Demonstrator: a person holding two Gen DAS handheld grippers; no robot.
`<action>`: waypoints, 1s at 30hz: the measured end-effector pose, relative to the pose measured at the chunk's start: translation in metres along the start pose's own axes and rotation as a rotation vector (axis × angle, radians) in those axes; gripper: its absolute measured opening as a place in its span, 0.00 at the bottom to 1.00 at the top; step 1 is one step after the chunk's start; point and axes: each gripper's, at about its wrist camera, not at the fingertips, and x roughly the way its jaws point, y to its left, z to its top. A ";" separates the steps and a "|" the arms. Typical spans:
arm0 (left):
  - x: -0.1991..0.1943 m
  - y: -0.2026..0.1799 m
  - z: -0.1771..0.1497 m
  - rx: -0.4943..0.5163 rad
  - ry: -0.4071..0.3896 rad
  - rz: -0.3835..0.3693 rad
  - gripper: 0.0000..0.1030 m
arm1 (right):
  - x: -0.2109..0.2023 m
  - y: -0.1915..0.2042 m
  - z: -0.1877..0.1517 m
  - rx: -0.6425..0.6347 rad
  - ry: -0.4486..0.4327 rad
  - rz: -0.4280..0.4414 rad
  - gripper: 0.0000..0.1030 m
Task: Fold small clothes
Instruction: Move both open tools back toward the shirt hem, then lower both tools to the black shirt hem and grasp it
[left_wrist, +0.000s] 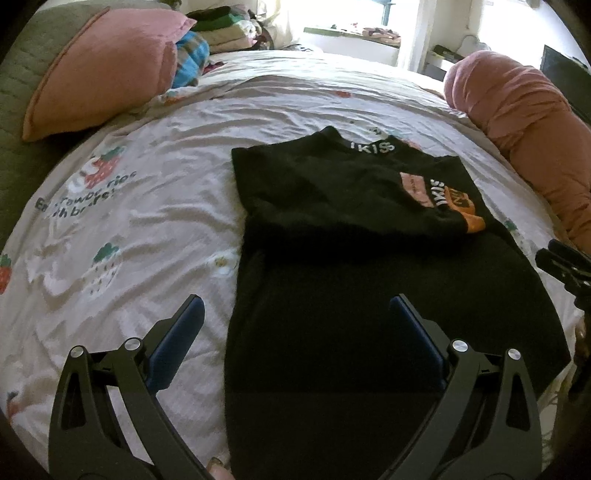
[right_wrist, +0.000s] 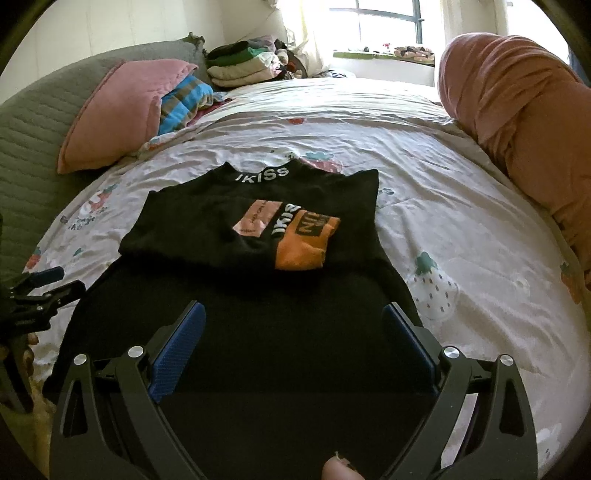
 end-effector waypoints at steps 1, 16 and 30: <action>-0.002 0.001 -0.003 -0.006 0.002 -0.003 0.91 | -0.001 0.000 -0.002 -0.003 0.003 0.001 0.93; -0.024 0.014 -0.032 -0.033 0.025 0.002 0.91 | -0.017 -0.008 -0.030 -0.020 0.046 -0.009 0.93; -0.043 0.032 -0.066 -0.103 0.105 -0.051 0.91 | -0.033 -0.015 -0.054 -0.035 0.089 0.006 0.93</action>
